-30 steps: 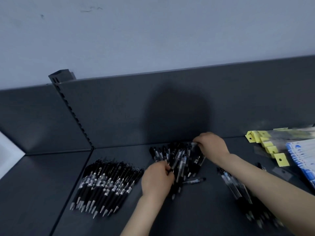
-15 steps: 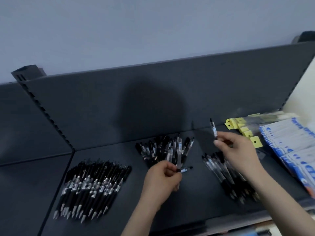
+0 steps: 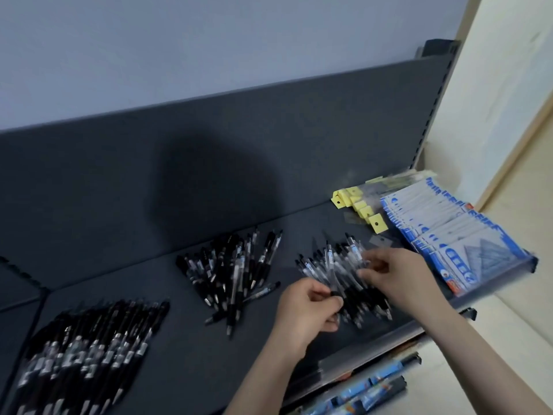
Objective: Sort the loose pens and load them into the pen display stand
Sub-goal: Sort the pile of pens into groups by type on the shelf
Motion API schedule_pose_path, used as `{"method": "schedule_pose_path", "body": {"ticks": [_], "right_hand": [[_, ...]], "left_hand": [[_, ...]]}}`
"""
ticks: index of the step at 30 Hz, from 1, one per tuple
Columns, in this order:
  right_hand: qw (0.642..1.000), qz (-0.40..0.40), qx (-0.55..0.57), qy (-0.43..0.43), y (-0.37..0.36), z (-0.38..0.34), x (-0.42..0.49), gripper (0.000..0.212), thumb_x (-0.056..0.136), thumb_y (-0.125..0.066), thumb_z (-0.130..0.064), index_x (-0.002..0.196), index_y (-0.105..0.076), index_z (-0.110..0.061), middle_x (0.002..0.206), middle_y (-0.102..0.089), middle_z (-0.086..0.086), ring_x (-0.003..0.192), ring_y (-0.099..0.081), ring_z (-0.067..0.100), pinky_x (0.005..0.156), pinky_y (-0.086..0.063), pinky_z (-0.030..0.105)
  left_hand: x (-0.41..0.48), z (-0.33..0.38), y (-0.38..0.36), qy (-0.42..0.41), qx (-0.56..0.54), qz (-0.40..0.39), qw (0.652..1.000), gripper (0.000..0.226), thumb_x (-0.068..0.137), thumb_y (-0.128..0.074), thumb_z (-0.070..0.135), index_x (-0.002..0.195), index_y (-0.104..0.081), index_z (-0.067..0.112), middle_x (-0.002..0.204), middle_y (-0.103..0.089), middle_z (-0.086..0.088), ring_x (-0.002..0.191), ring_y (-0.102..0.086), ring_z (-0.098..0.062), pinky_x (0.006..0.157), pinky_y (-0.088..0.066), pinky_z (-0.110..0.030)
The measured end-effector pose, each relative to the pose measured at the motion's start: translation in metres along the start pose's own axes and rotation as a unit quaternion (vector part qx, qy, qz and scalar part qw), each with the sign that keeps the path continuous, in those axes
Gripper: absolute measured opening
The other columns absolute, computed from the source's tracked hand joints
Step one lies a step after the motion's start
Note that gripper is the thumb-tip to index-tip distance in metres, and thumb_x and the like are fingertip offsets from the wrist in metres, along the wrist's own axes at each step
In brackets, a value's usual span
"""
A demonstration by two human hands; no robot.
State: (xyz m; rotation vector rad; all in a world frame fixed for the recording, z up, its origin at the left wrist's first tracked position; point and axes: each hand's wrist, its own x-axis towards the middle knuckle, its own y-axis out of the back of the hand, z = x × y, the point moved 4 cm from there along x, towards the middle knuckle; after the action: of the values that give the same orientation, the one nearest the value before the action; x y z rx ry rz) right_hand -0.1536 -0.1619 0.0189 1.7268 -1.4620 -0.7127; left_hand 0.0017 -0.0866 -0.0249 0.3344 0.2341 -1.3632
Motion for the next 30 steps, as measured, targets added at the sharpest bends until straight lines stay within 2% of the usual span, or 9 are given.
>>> {"method": "schedule_pose_path", "body": {"ticks": [4, 9, 13, 17, 19, 21, 24, 27, 30], "right_hand": [[1.000, -0.009, -0.028, 0.010, -0.002, -0.003, 0.007, 0.037, 0.079, -0.074, -0.032, 0.115, -0.067, -0.023, 0.079, -0.061, -0.009, 0.083, -0.061, 0.012, 0.081, -0.047, 0.026], [0.999, -0.015, -0.046, 0.019, -0.005, -0.001, 0.015, 0.039, 0.082, -0.070, -0.029, 0.120, -0.064, -0.021, 0.090, -0.070, -0.004, 0.089, -0.064, 0.017, 0.081, -0.050, 0.031], [0.998, -0.022, -0.056, 0.018, -0.009, 0.003, 0.016, 0.038, 0.082, -0.069, -0.030, 0.119, -0.064, -0.022, 0.092, -0.070, -0.004, 0.092, -0.064, 0.018, 0.081, -0.051, 0.030], [0.998, -0.016, -0.051, 0.030, -0.007, 0.001, 0.016, 0.035, 0.081, -0.069, -0.027, 0.116, -0.066, -0.023, 0.087, -0.069, -0.005, 0.089, -0.064, 0.018, 0.080, -0.050, 0.030], [0.998, -0.012, -0.046, 0.040, -0.007, -0.004, 0.015, 0.033, 0.082, -0.069, -0.025, 0.115, -0.067, -0.024, 0.081, -0.064, -0.008, 0.087, -0.064, 0.017, 0.079, -0.049, 0.029], [0.998, -0.013, -0.037, 0.049, -0.009, -0.013, 0.014, 0.032, 0.082, -0.069, -0.024, 0.114, -0.068, -0.024, 0.081, -0.064, -0.008, 0.086, -0.064, 0.016, 0.080, -0.049, 0.028], [0.998, -0.024, -0.007, 0.064, -0.019, -0.029, 0.010, 0.029, 0.081, -0.069, -0.021, 0.110, -0.070, -0.024, 0.086, -0.070, -0.006, 0.085, -0.065, 0.015, 0.081, -0.049, 0.027], [0.995, -0.046, 0.008, 0.084, -0.035, -0.046, 0.005, 0.029, 0.082, -0.069, -0.022, 0.110, -0.070, -0.023, 0.084, -0.068, -0.007, 0.083, -0.064, 0.012, 0.080, -0.048, 0.024], [0.992, -0.072, 0.017, 0.101, -0.053, -0.063, 0.001, 0.029, 0.083, -0.068, -0.023, 0.112, -0.069, -0.022, 0.082, -0.065, -0.009, 0.079, -0.061, 0.009, 0.076, -0.046, 0.020]], "left_hand": [[0.007, 0.004, -0.014, 0.004, -0.004, 0.001, 1.000, 0.012, 0.085, -0.071, 0.009, 0.093, -0.062, 0.010, 0.075, -0.059, -0.003, 0.054, -0.060, -0.008, 0.059, -0.059, -0.027], [0.009, 0.006, -0.023, 0.005, 0.013, 0.002, 1.000, 0.020, 0.085, -0.071, 0.015, 0.103, -0.063, 0.012, 0.083, -0.061, -0.004, 0.061, -0.065, -0.013, 0.061, -0.059, -0.027], [0.008, 0.008, -0.023, -0.011, 0.030, -0.001, 1.000, 0.017, 0.086, -0.070, 0.015, 0.100, -0.063, 0.017, 0.082, -0.062, -0.002, 0.064, -0.066, -0.012, 0.063, -0.060, -0.027], [0.004, 0.010, -0.017, -0.039, 0.083, 0.010, 0.996, 0.018, 0.084, -0.071, 0.020, 0.100, -0.063, 0.023, 0.087, -0.067, 0.002, 0.071, -0.069, -0.015, 0.073, -0.061, -0.035], [0.002, 0.010, -0.006, -0.064, 0.117, 0.038, 0.990, 0.018, 0.082, -0.072, 0.024, 0.097, -0.063, 0.028, 0.088, -0.067, 0.006, 0.075, -0.068, -0.015, 0.078, -0.059, -0.037], [-0.002, 0.010, 0.012, -0.086, 0.146, 0.083, 0.982, 0.016, 0.080, -0.073, 0.025, 0.092, -0.063, 0.031, 0.084, -0.067, 0.009, 0.076, -0.065, -0.008, 0.078, -0.056, -0.027], [-0.012, 0.010, 0.053, -0.120, 0.204, 0.176, 0.956, 0.015, 0.081, -0.072, 0.022, 0.090, -0.063, 0.030, 0.081, -0.066, 0.009, 0.073, -0.060, -0.002, 0.068, -0.046, -0.013], [-0.021, 0.006, 0.094, -0.117, 0.256, 0.264, 0.922, 0.017, 0.081, -0.071, 0.020, 0.094, -0.065, 0.028, 0.082, -0.063, 0.012, 0.073, -0.058, -0.001, 0.068, -0.047, -0.016], [-0.025, 0.000, 0.120, -0.100, 0.311, 0.312, 0.892, 0.021, 0.080, -0.071, 0.020, 0.099, -0.066, 0.027, 0.087, -0.059, 0.013, 0.075, -0.057, -0.004, 0.067, -0.046, -0.020]]}}
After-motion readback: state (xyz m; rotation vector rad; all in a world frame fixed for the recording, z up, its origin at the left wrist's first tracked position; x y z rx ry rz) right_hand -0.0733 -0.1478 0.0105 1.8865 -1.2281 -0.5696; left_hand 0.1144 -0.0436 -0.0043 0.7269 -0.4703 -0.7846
